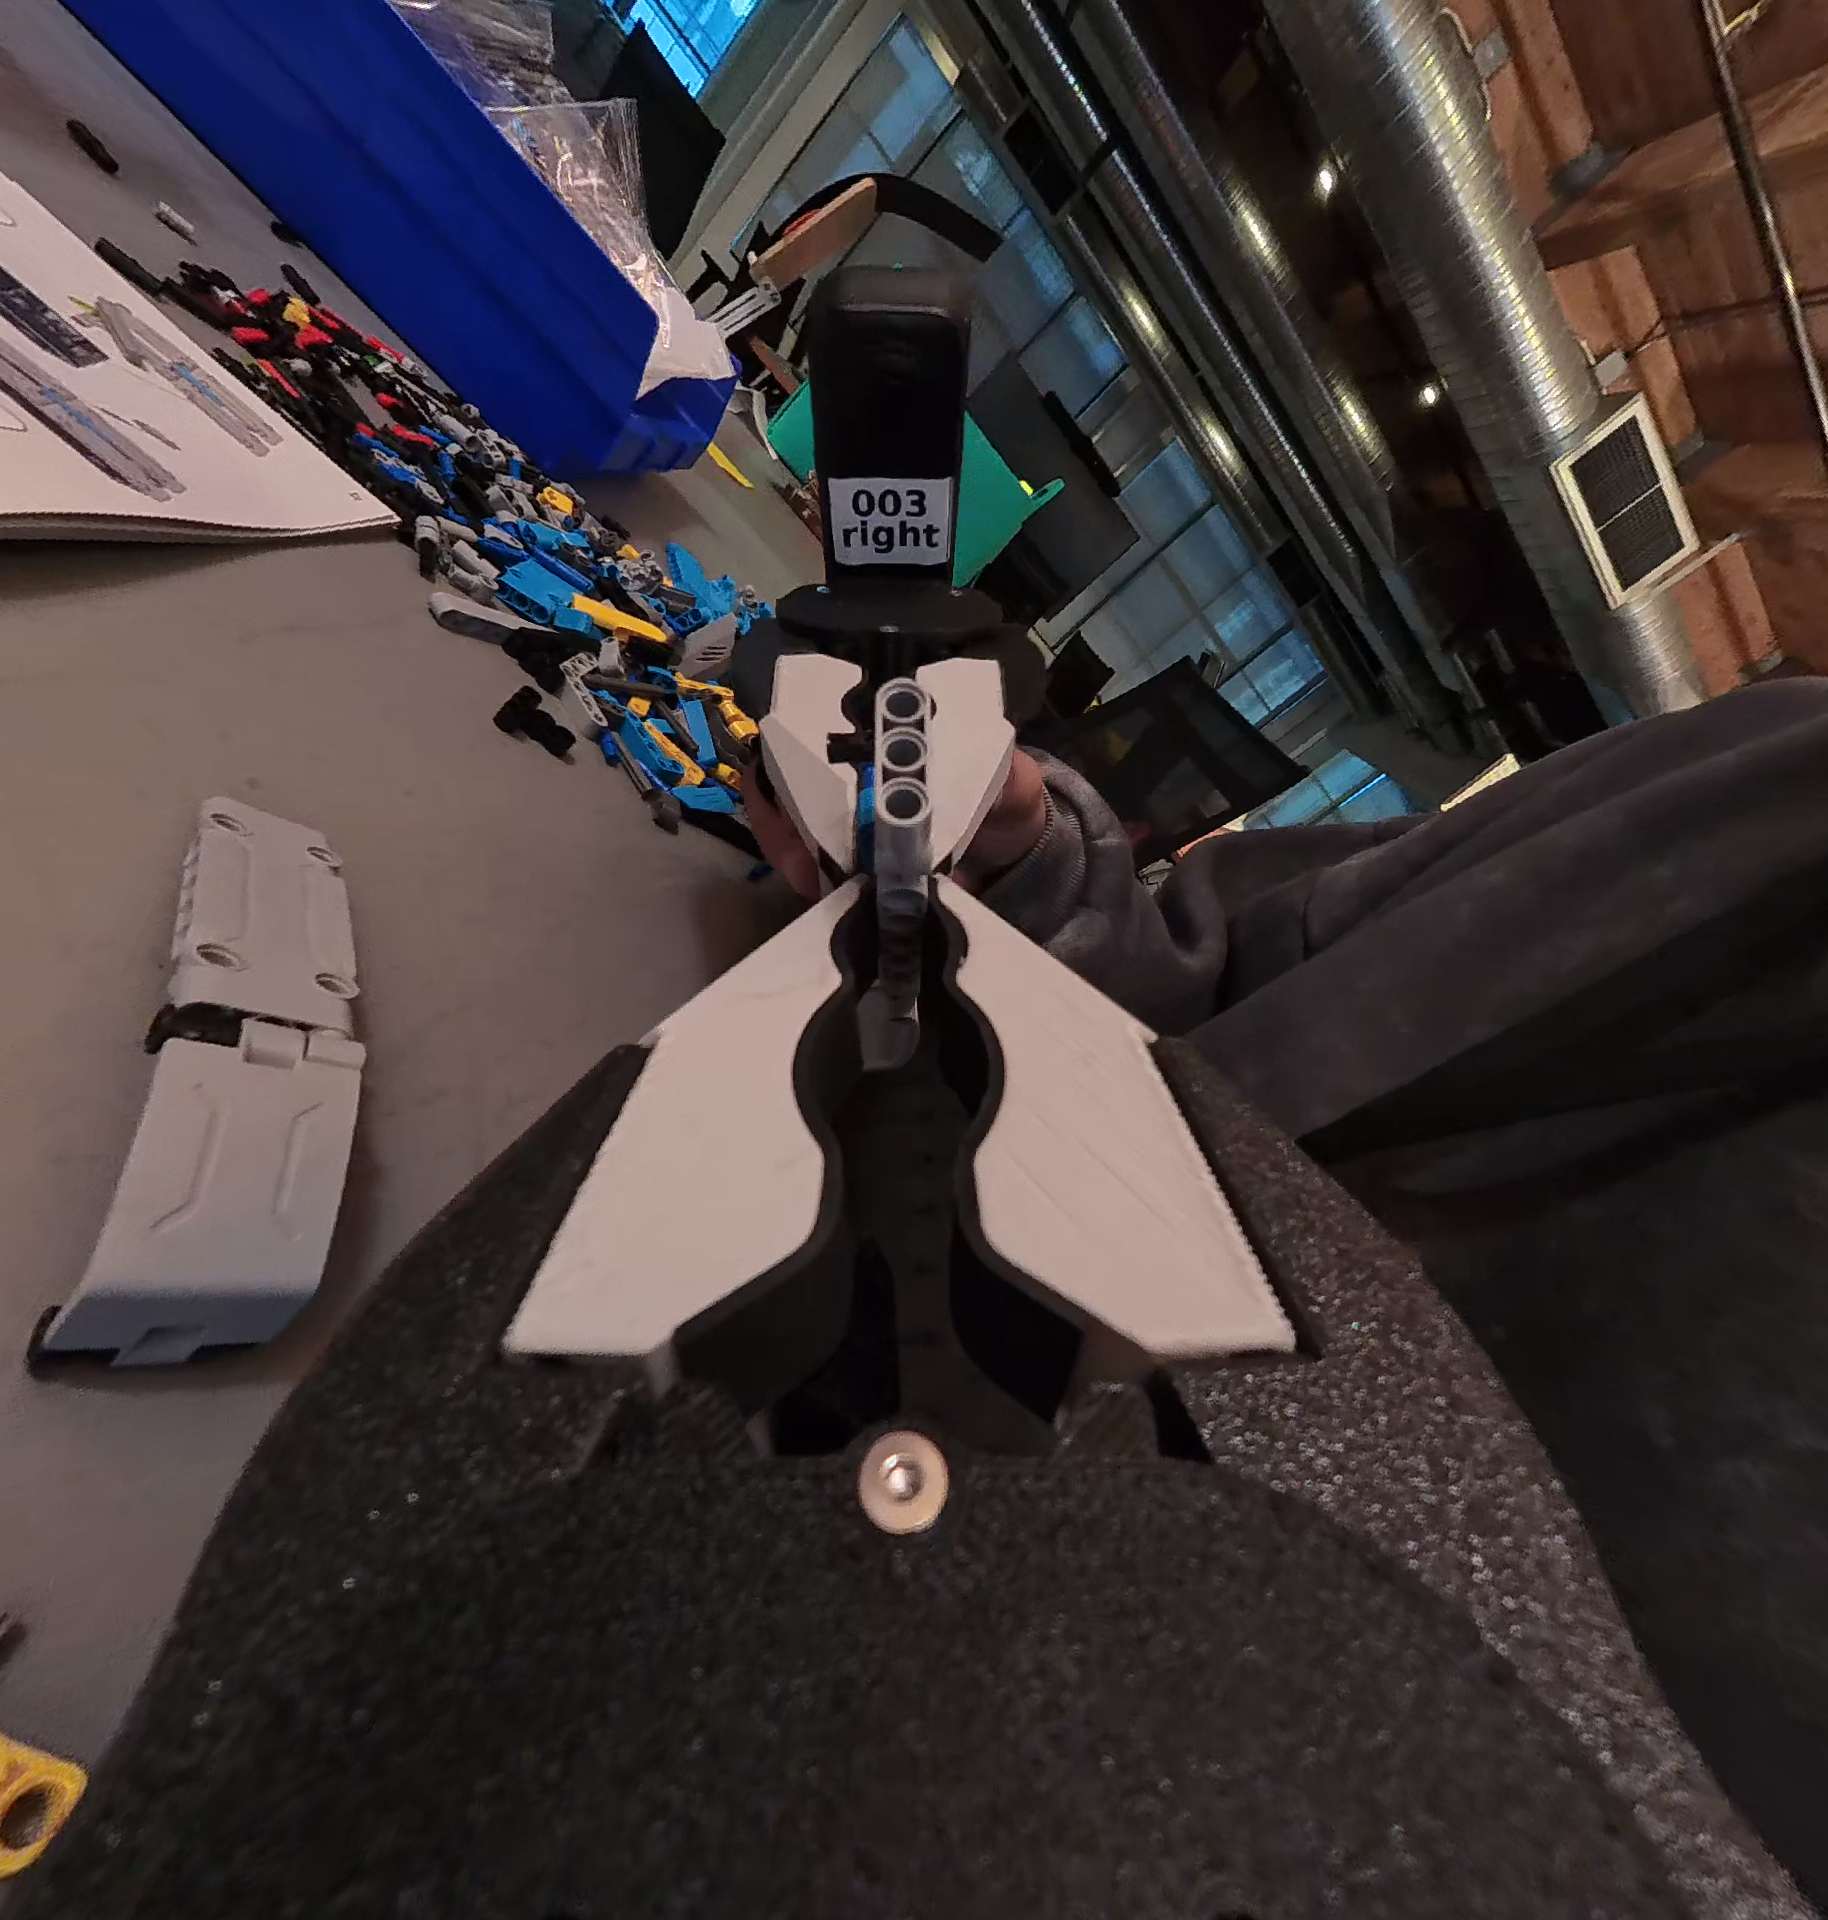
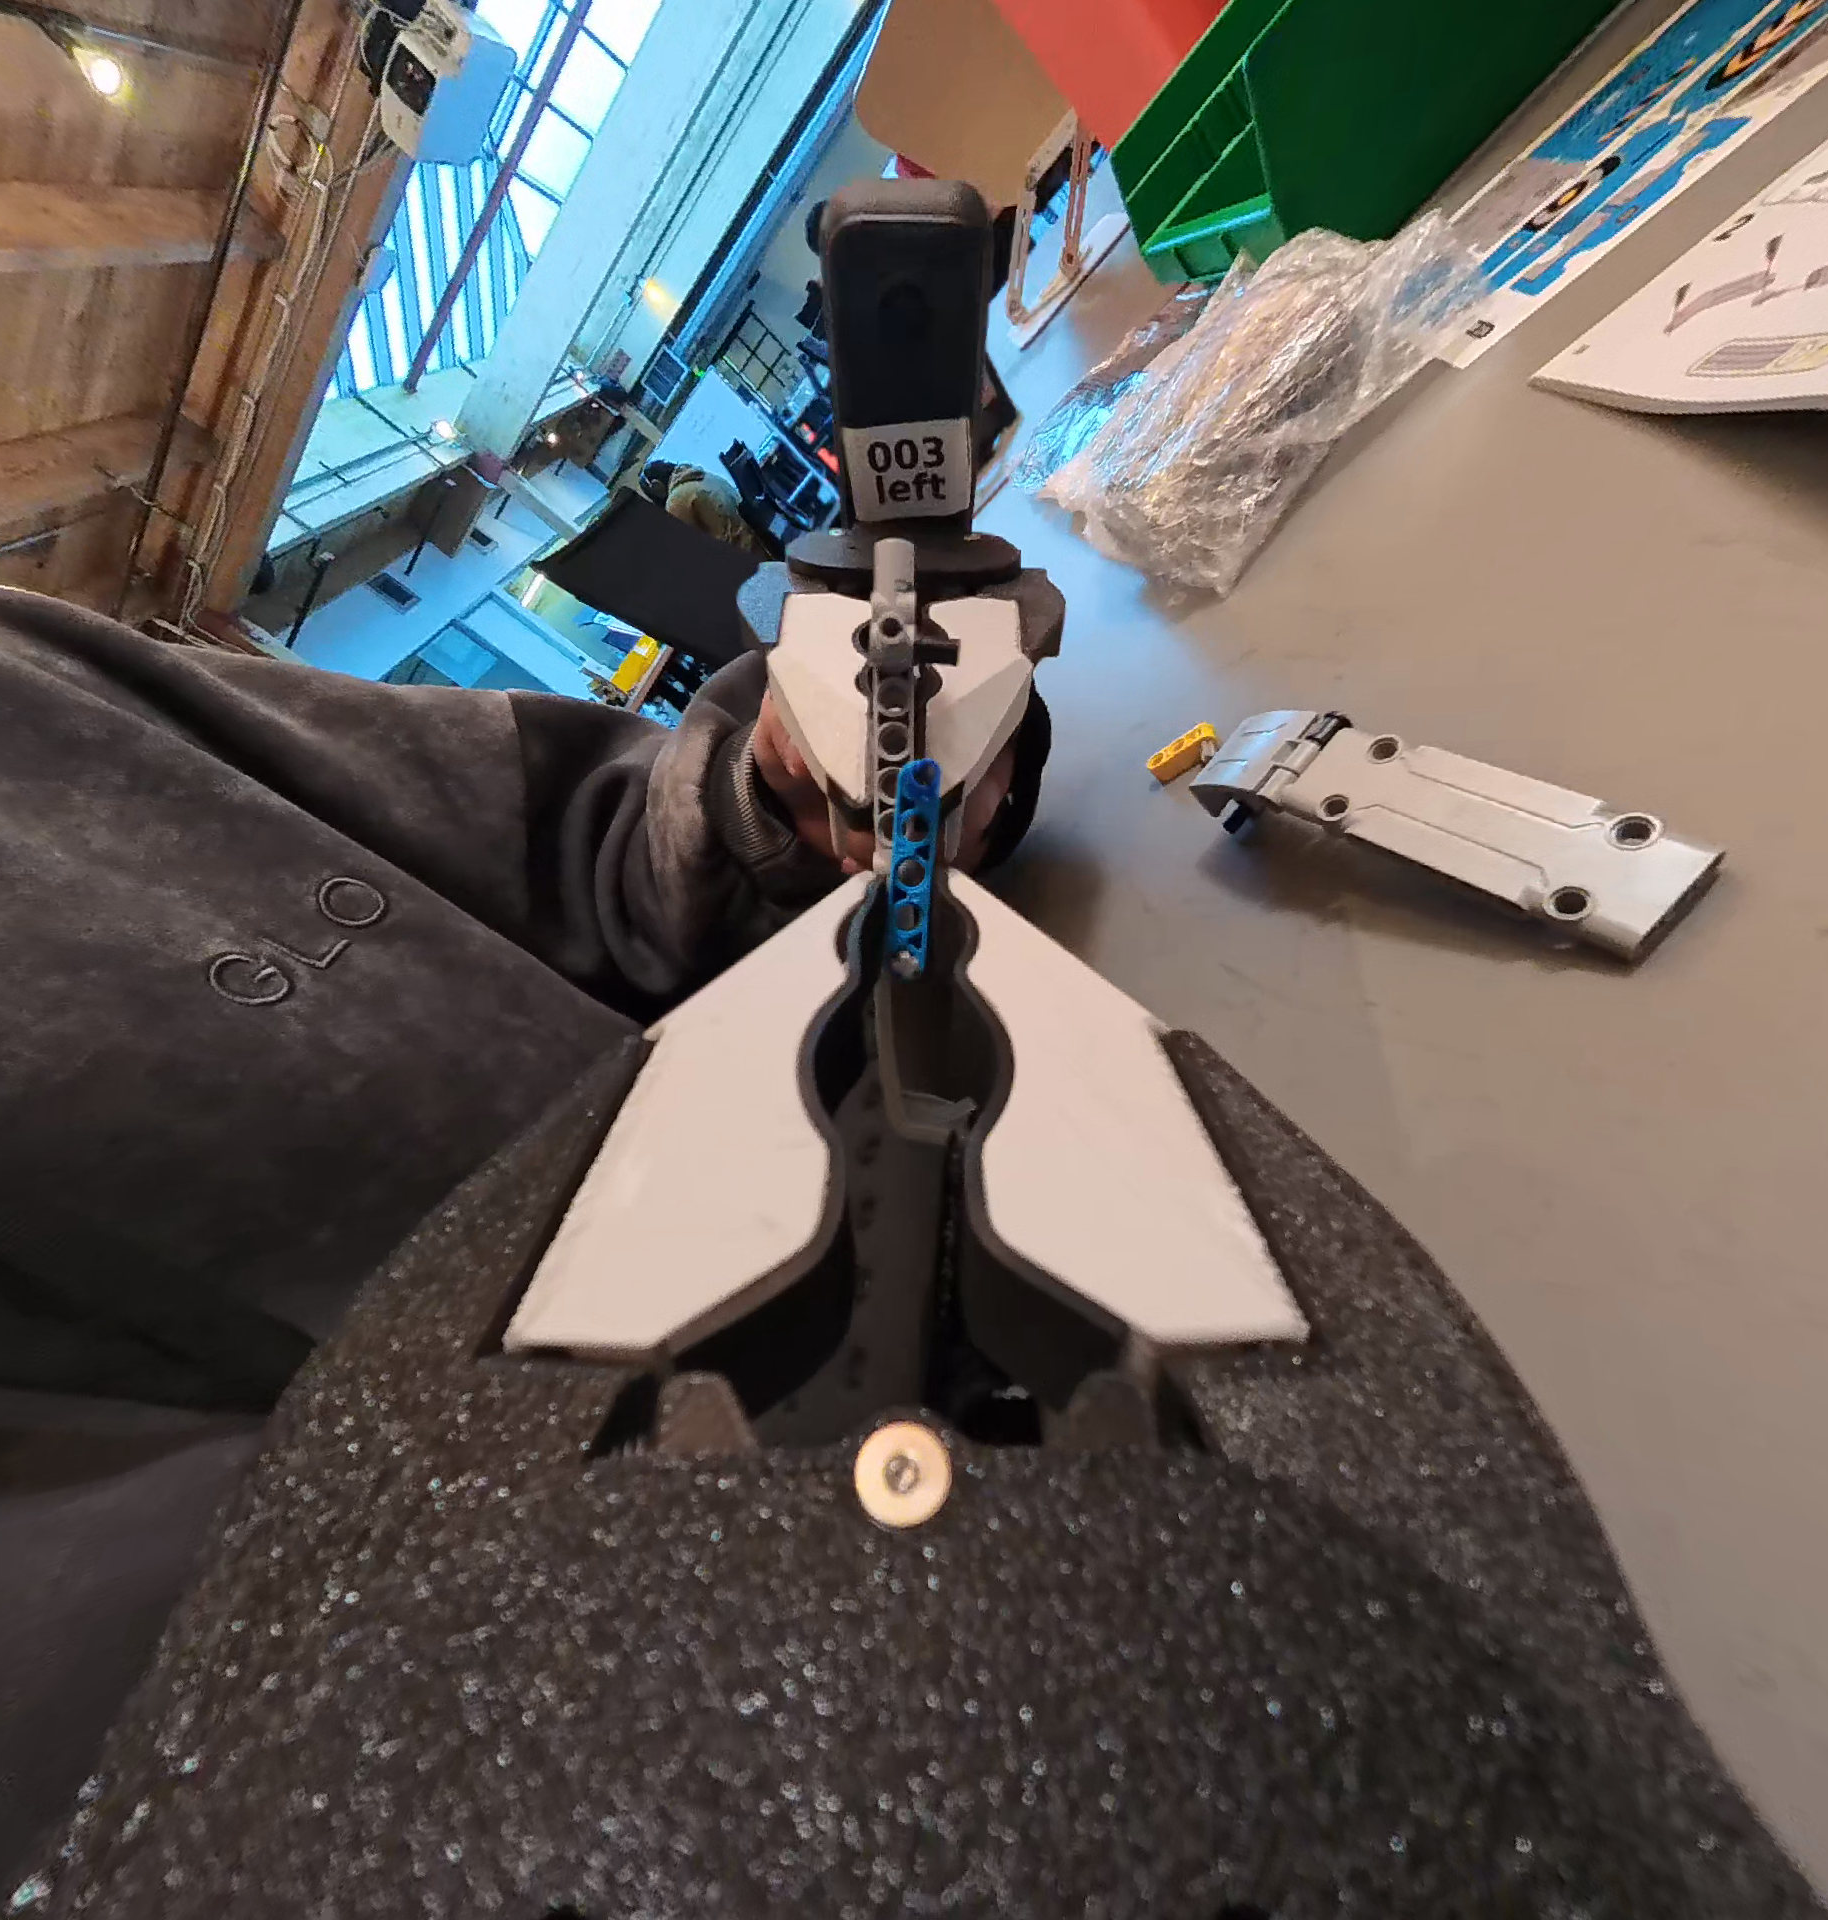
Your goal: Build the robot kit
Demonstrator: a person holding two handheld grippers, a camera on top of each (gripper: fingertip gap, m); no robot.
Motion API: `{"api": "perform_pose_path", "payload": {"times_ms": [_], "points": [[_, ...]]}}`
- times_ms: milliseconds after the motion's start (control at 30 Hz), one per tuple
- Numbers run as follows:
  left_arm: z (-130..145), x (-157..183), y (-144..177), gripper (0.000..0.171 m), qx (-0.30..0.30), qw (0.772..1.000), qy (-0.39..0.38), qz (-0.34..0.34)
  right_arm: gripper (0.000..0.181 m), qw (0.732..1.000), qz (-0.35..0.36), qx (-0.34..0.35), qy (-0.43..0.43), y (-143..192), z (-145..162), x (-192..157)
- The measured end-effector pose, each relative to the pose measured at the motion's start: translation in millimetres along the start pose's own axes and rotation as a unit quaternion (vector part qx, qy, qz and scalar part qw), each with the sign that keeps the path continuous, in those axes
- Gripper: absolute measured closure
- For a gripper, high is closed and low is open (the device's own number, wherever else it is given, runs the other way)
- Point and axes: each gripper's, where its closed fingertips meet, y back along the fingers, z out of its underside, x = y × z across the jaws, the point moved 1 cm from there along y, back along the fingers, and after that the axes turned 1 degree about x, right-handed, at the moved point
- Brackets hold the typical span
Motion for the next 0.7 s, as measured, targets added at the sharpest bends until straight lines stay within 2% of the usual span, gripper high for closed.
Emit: {"api": "perform_pose_path", "payload": {"times_ms": [100,233,567,700], "points": [[0.4,-0.4,-0.2,0.166,-0.001,1.0,0.0,-0.002,0.173,1.0,0.01,0.01,0.01,1.3,-3.8,1.6],[2.0,-2.2,-1.7,0.166,-0.007,1.0,0.0,-0.008,0.176,0.998,-0.004,0.064,0.01,10.0,-21.2,-4.2],[3.6,-5.8,-2.8,0.166,-0.013,0.999,-0.009,-0.028,0.177,0.997,0.053,0.049,0.04,8.0,-17.6,6.3],[0.6,-8.3,-1.8,0.163,-0.003,0.999,-0.014,-0.041,0.178,0.998,0.044,0.027,0.03,3.7,-10.4,4.1]]}}
